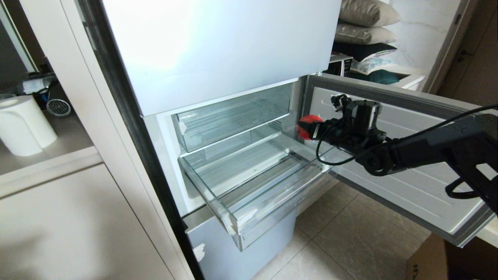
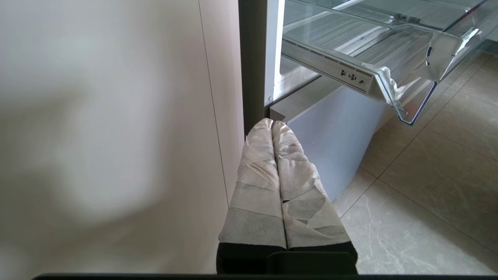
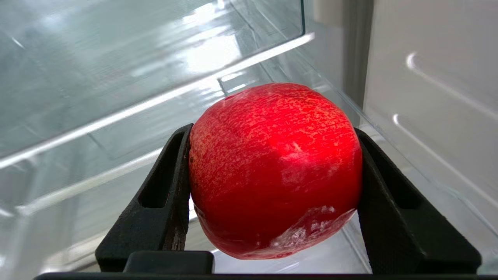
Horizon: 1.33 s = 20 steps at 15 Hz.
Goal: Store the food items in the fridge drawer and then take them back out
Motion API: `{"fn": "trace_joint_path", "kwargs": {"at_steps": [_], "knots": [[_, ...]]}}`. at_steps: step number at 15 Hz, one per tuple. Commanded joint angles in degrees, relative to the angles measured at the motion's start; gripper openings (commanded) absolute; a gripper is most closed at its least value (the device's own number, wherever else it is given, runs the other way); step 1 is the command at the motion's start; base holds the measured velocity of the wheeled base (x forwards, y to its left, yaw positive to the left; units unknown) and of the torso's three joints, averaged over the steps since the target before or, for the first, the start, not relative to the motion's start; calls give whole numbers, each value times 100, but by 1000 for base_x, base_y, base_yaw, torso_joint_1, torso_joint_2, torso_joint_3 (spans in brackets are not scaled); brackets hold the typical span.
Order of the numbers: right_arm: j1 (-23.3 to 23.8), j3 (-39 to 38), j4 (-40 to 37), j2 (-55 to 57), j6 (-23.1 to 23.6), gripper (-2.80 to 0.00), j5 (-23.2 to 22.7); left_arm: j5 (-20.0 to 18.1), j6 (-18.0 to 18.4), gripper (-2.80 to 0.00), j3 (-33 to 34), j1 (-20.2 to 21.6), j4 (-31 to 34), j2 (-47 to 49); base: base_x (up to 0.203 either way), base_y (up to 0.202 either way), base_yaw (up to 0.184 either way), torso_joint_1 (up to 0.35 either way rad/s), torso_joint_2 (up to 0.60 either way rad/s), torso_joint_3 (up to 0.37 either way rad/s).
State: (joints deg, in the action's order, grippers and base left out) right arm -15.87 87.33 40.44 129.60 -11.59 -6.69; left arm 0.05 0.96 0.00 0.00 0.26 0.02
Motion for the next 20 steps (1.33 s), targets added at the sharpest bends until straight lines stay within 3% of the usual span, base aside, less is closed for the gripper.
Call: {"fn": "trace_joint_path", "kwargs": {"at_steps": [1,11,20], "knots": [[-103,157,38,370,89,-280,-13,4,0,-280,0,0,0,-2,0,0,0,0,0,0],[-197,855,14,871,465,-280,-206,4,0,-280,0,0,0,-2,0,0,0,0,0,0],[-329,1845,-1172,1196,552,-280,-191,4,0,-280,0,0,0,-2,0,0,0,0,0,0]]}}
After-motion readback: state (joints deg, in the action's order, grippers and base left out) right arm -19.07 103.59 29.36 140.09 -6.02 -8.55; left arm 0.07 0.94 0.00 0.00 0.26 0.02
